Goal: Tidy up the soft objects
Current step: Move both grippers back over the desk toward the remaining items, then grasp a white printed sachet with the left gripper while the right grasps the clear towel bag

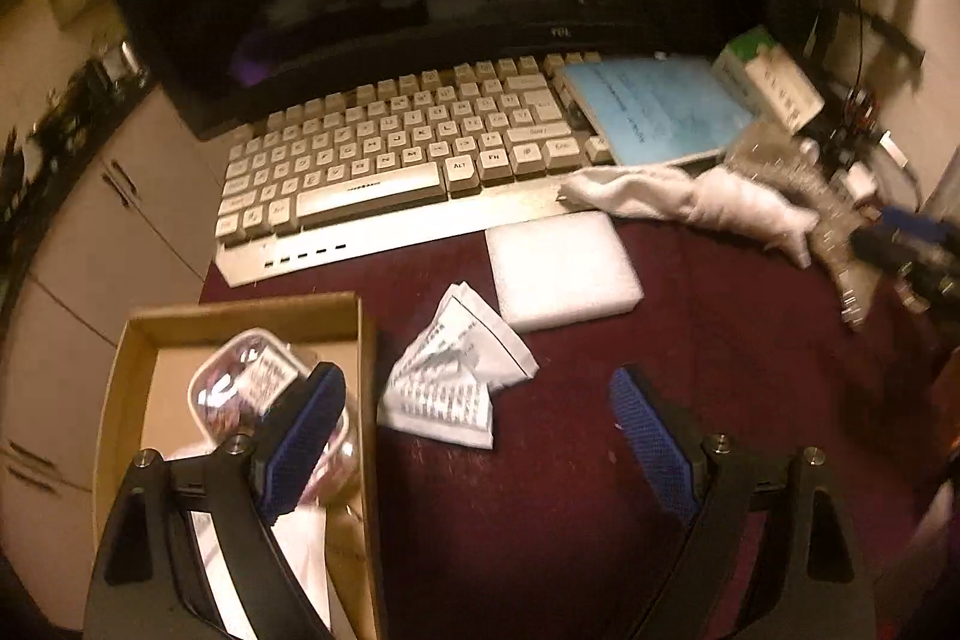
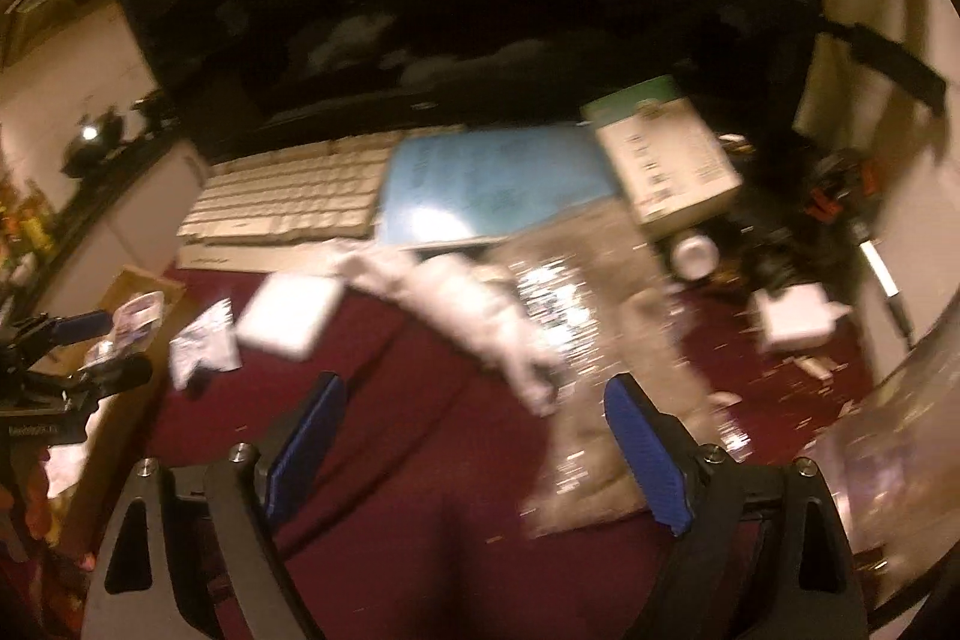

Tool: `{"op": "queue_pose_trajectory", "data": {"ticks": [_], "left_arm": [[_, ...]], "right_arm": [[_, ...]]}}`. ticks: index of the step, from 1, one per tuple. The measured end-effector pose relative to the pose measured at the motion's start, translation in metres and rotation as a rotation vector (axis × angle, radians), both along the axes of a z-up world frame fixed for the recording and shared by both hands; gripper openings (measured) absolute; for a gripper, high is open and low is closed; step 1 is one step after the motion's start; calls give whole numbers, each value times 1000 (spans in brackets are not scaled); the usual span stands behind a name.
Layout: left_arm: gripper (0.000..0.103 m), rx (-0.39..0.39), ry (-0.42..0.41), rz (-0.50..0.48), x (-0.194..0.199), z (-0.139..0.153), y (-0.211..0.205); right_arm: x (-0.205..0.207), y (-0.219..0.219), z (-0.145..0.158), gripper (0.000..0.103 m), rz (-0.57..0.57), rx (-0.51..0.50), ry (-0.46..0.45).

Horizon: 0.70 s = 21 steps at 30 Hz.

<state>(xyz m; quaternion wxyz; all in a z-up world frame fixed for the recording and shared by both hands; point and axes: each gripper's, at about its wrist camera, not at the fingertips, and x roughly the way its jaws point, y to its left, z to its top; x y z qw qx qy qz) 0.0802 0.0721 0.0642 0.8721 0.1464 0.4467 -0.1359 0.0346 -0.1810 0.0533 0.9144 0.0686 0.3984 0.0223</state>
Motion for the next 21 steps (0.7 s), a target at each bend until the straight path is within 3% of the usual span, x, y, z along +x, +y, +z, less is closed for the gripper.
{"op": "queue_pose_trajectory", "data": {"ticks": [5, 9, 16, 21], "left_arm": [[90, 73, 6, -49, 14, -20, -5], [90, 58, 34, -46, 23, -28, 1], [90, 104, 10, -57, 23, -34, -3], [90, 88, -26, -93, 17, -26, -6]], "right_arm": [[8, -16, -9, 92, -16, -10, 43], [13, -22, -16, 92, -41, -21, 60], [29, -27, -28, 92, -62, -64, 94], [36, -29, -37, 92, -83, -111, 110]]}}
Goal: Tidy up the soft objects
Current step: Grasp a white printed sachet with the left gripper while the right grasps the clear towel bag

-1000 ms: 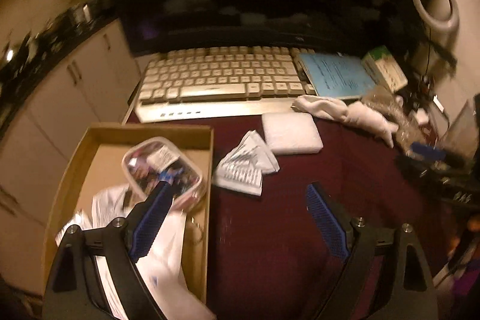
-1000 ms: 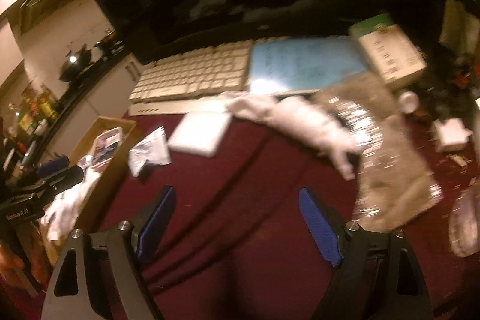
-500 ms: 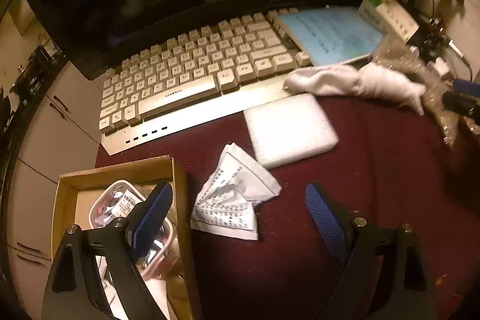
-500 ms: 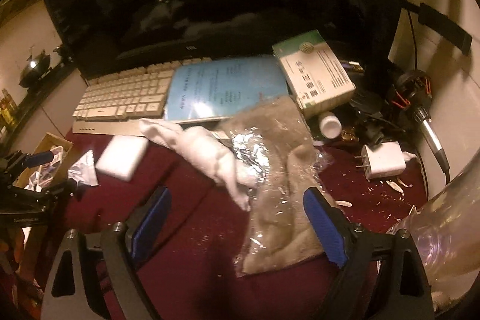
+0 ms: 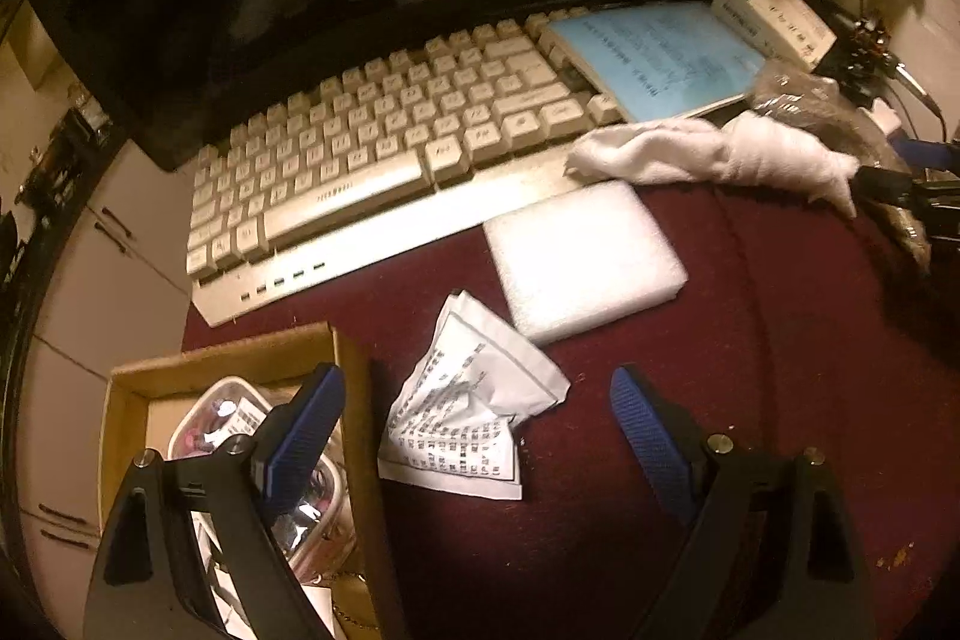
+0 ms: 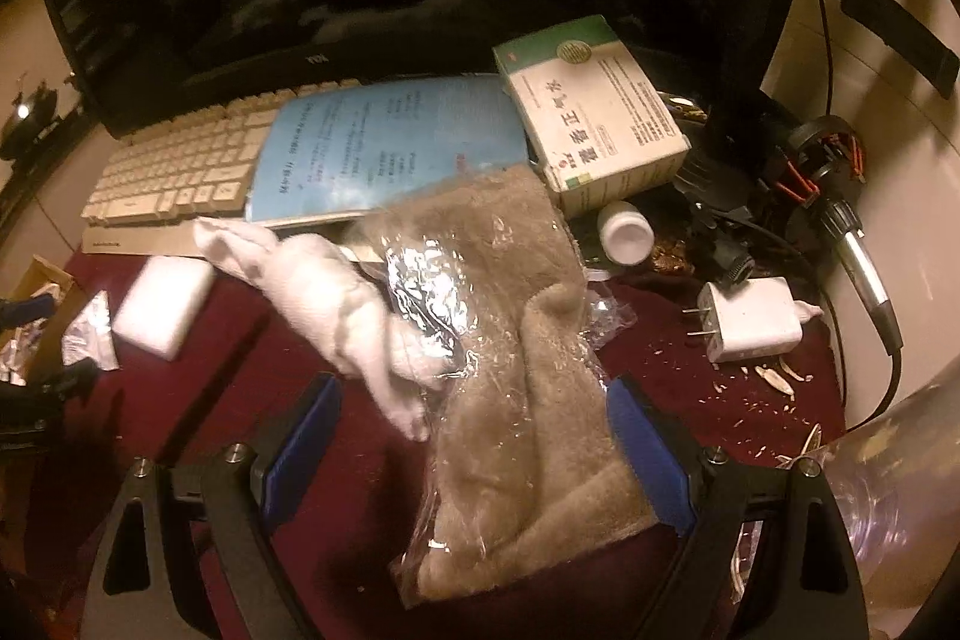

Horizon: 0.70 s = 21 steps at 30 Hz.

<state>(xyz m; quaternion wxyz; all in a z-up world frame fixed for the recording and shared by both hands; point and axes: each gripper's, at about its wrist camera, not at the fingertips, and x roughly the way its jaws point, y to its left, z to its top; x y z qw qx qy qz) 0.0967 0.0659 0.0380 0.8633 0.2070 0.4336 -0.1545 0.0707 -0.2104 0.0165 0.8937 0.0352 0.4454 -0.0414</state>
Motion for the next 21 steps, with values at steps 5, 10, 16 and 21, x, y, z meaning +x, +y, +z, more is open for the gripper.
{"op": "queue_pose_trajectory", "data": {"ticks": [5, 10, 16, 21], "left_arm": [[90, 23, 16, -26, 3, -5, -4], [90, 25, 70, -43, 7, -13, -5], [61, 47, 112, -62, 4, -21, -8], [58, -3, 141, -74, -6, -20, -7]], "right_arm": [[3, -5, -11, 92, -22, -19, 28], [2, -10, -15, 79, -37, -15, 45], [-9, -14, -12, 31, -49, 14, 25], [-24, -8, 6, 23, -35, 56, -40]]}}
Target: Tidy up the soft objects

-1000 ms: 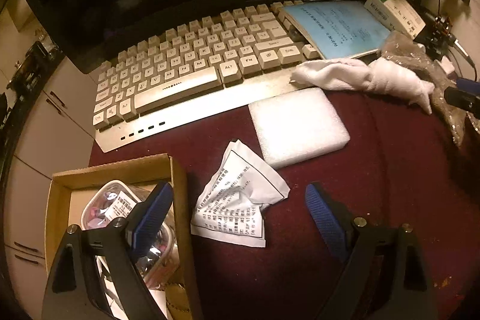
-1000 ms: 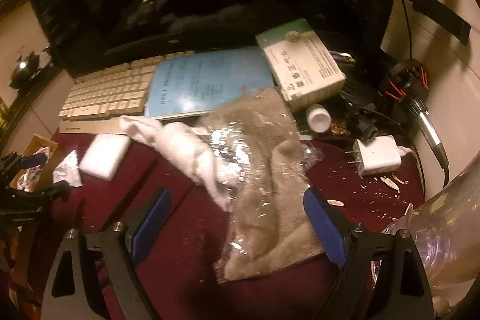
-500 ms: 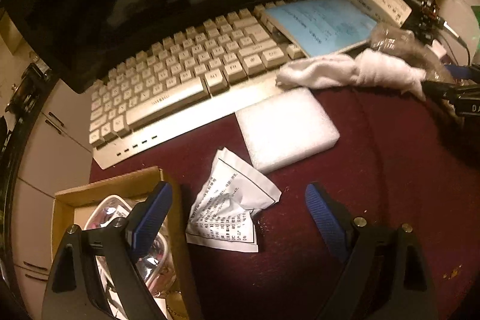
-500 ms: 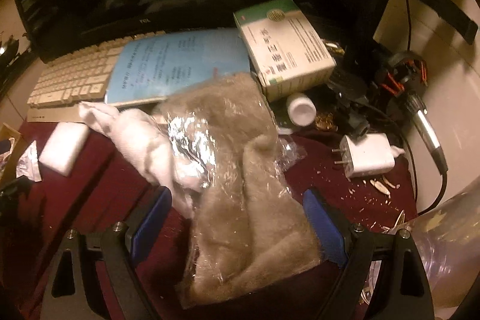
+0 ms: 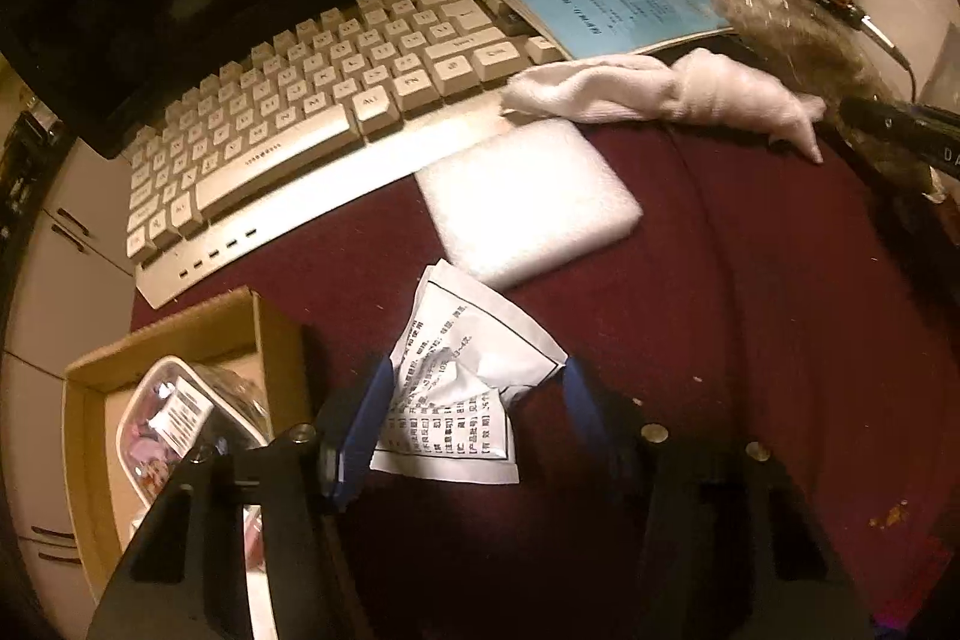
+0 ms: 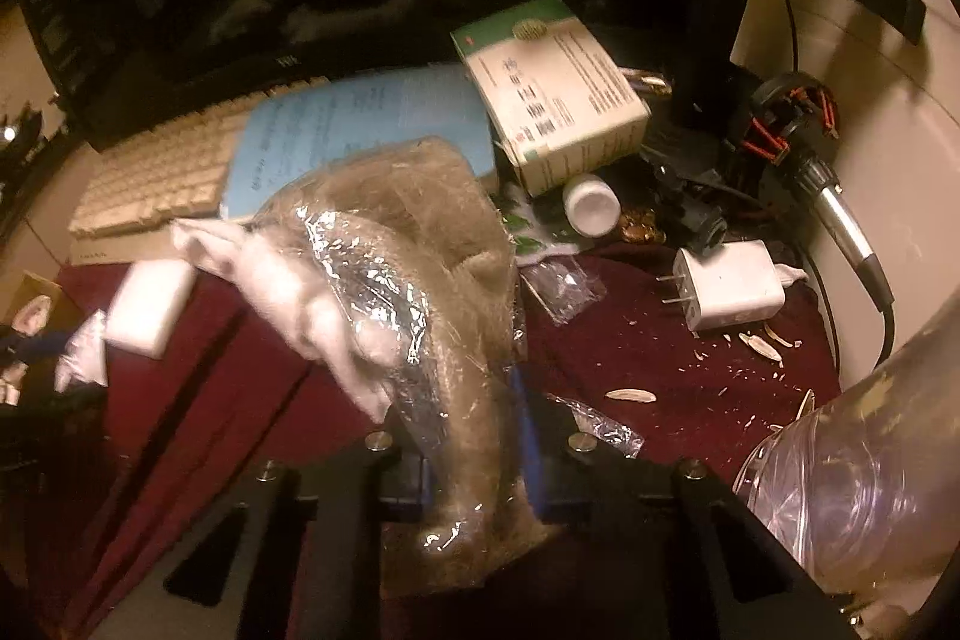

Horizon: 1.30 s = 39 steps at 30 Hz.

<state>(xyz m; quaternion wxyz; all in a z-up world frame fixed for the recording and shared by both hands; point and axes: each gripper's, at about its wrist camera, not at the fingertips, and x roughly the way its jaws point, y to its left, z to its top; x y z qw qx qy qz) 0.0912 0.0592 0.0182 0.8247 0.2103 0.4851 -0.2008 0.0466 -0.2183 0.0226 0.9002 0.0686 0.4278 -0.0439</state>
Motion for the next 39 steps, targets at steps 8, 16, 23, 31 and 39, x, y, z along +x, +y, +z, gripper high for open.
{"op": "queue_pose_trajectory", "data": {"ticks": [8, 16, 23, 31, 39], "left_arm": [[57, -102, 45, 44, -33, 4, -1], [55, -209, 61, 137, -69, 7, 17], [69, -221, 21, 96, -91, 6, 21], [81, -222, -11, 125, -103, 10, 29], [82, -304, 1, 240, -114, 7, 55]], "right_arm": [[-21, 27, 34, 22, 69, 33, -100], [-25, 71, 26, 22, 191, 71, -73], [-28, 99, 14, 22, 257, 84, -32], [-28, 106, 11, 22, 279, 85, -24], [-28, 107, 11, 22, 290, 92, -21]]}}
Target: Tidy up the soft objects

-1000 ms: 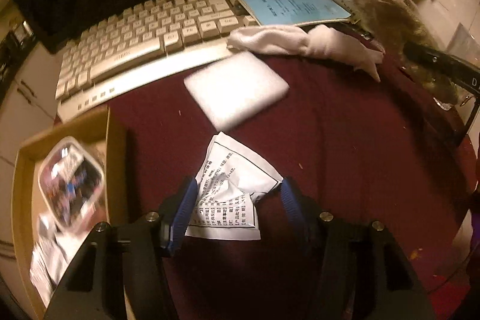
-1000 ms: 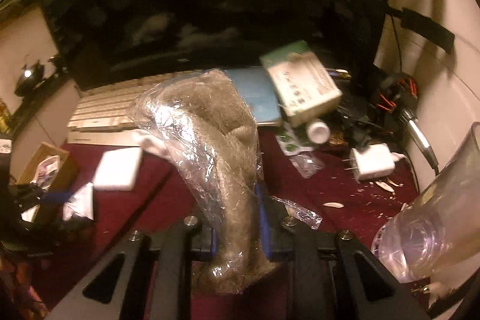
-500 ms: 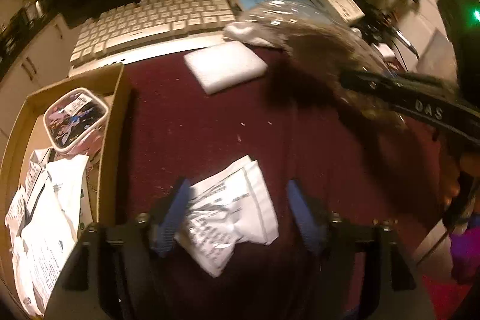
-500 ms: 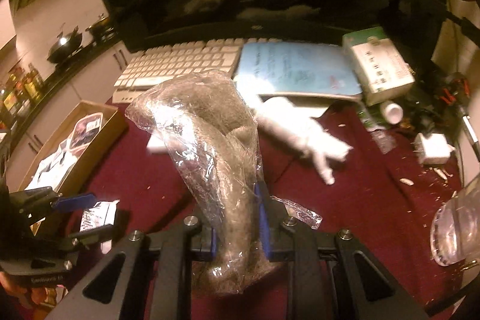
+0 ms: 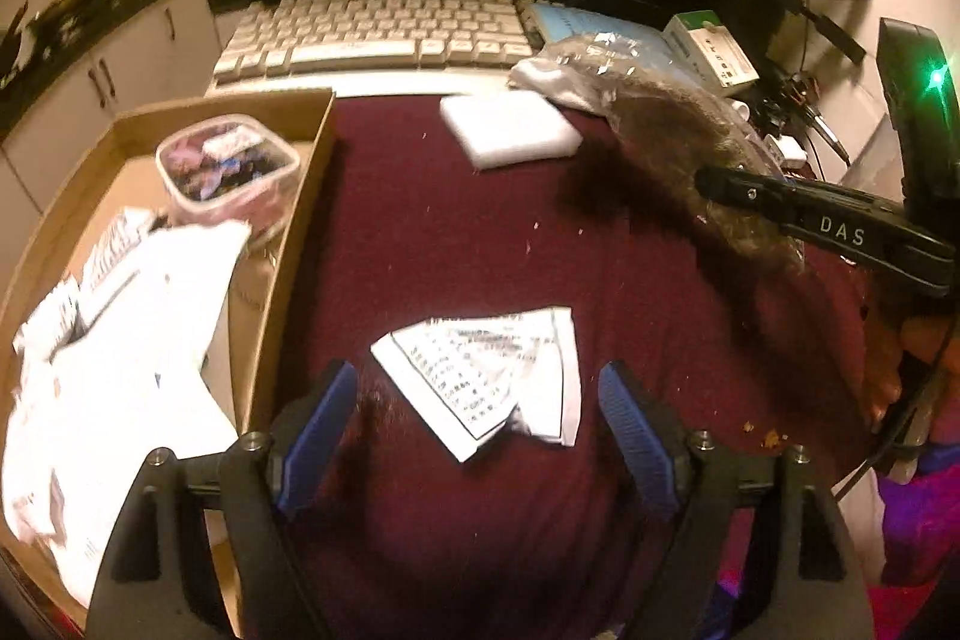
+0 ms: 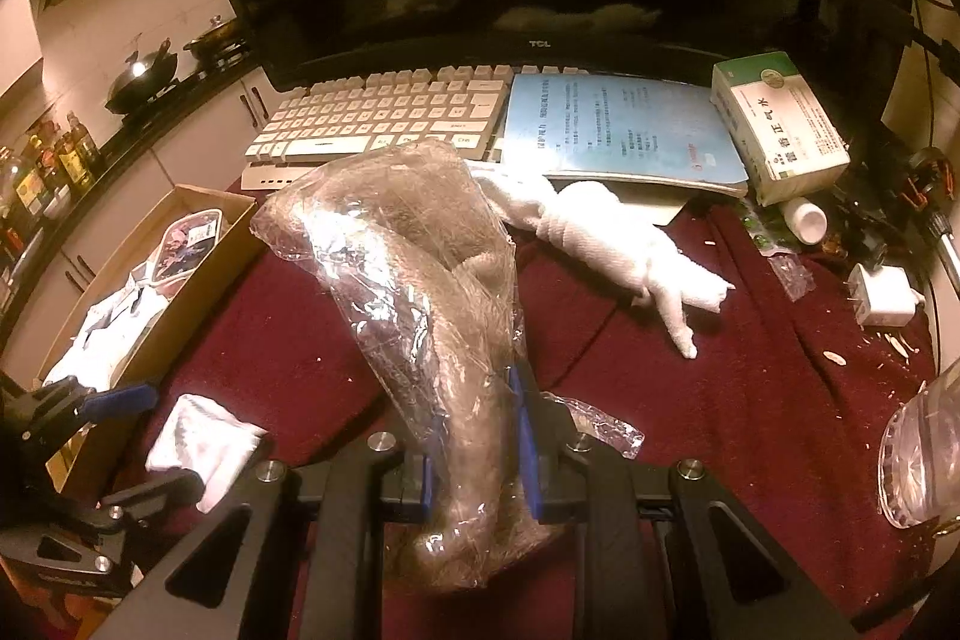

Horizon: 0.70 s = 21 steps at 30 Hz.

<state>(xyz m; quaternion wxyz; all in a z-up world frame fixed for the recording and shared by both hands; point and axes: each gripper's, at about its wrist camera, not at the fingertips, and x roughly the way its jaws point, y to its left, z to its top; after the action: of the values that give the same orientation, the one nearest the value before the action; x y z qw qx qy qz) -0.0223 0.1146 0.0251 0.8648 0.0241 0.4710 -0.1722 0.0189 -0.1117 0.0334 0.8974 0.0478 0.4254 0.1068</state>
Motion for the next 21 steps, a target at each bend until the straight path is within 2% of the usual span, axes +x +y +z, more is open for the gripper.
{"op": "queue_pose_trajectory", "data": {"ticks": [3, 7, 12, 13, 14, 16, 18, 21], "left_arm": [[82, 42, -9, 3, 0, -4, -5], [82, 43, 1, -12, 2, -5, -16], [81, 135, -12, -17, 2, -11, -34], [78, 139, -10, -13, 2, -13, -35], [64, 141, 4, -7, 4, -16, -35], [61, 137, 3, 4, 5, -16, -32], [50, 137, -2, 5, 4, -15, -30], [49, 95, 6, 11, 3, -13, -24]], "right_arm": [[1, 3, -1, 22, 8, 3, 1], [1, 6, -1, 22, 18, 2, 2], [0, 6, -1, 22, 14, 2, 4], [0, 6, -1, 22, 14, 3, 4], [0, 6, -1, 22, 15, 3, 4], [0, 6, -1, 22, 16, 5, 4], [0, 6, -1, 23, 17, 7, 4], [0, 5, -2, 23, 16, 11, 4]]}}
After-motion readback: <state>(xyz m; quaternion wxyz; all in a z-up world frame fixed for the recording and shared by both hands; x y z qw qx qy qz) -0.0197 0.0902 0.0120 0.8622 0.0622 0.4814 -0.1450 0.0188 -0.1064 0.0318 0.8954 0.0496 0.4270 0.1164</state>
